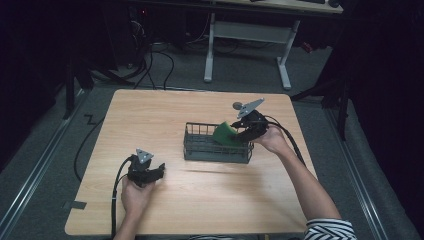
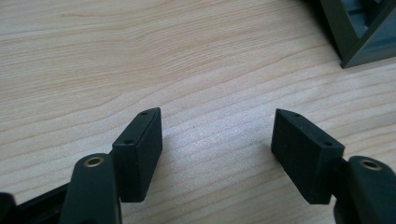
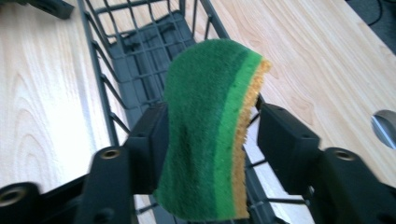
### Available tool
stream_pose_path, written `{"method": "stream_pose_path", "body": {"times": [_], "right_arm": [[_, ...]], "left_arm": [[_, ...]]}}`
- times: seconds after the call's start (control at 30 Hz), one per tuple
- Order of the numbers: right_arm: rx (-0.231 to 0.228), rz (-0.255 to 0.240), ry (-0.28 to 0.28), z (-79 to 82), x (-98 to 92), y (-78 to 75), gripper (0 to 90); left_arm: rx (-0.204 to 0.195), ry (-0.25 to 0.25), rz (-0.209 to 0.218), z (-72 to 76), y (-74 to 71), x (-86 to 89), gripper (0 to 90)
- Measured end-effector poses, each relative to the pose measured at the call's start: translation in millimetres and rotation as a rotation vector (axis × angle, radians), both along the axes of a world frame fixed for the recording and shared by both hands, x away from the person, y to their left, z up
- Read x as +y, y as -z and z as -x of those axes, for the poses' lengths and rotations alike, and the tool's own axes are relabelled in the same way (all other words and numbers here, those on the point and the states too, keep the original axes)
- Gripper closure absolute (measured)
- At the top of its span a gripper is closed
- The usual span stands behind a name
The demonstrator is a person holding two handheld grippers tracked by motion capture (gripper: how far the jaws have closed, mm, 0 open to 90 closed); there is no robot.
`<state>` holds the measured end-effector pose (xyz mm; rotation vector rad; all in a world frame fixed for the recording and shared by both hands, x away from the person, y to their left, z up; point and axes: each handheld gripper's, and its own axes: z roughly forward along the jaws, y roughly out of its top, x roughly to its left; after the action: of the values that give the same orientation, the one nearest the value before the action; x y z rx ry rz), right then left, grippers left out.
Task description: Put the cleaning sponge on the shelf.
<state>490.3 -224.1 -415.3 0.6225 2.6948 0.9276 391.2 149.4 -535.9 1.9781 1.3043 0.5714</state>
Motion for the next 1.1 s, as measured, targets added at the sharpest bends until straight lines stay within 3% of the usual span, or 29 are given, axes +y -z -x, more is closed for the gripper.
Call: {"method": "stream_pose_path", "body": {"times": [0.2,0.4,0.6,0.73,0.9,1.1], "right_arm": [[0.007,-0.023,0.001,-0.6,4.9,4.0,52.8],[0.041,-0.073,0.019,-4.0,8.9,6.0,51.1],[0.029,-0.119,0.088,-3.2,-0.9,5.3,48.0],[0.042,-0.184,0.148,0.6,-14.1,5.7,47.9],[0.034,-0.212,0.229,10.4,-28.4,1.1,47.2],[0.010,-0.257,0.317,22.9,-57.7,-3.3,47.3]], "left_arm": [[0.000,0.000,0.000,0.0,0.0,0.0,34.3],[0.000,0.000,0.000,0.1,0.0,0.0,34.4],[0.000,0.000,-0.001,0.0,0.0,0.0,34.4],[0.000,0.000,-0.001,0.0,0.0,-0.1,34.4],[-0.002,-0.001,-0.001,0.1,0.0,-0.2,34.4],[-0.001,0.000,-0.001,0.1,0.0,-0.2,34.5]]}}
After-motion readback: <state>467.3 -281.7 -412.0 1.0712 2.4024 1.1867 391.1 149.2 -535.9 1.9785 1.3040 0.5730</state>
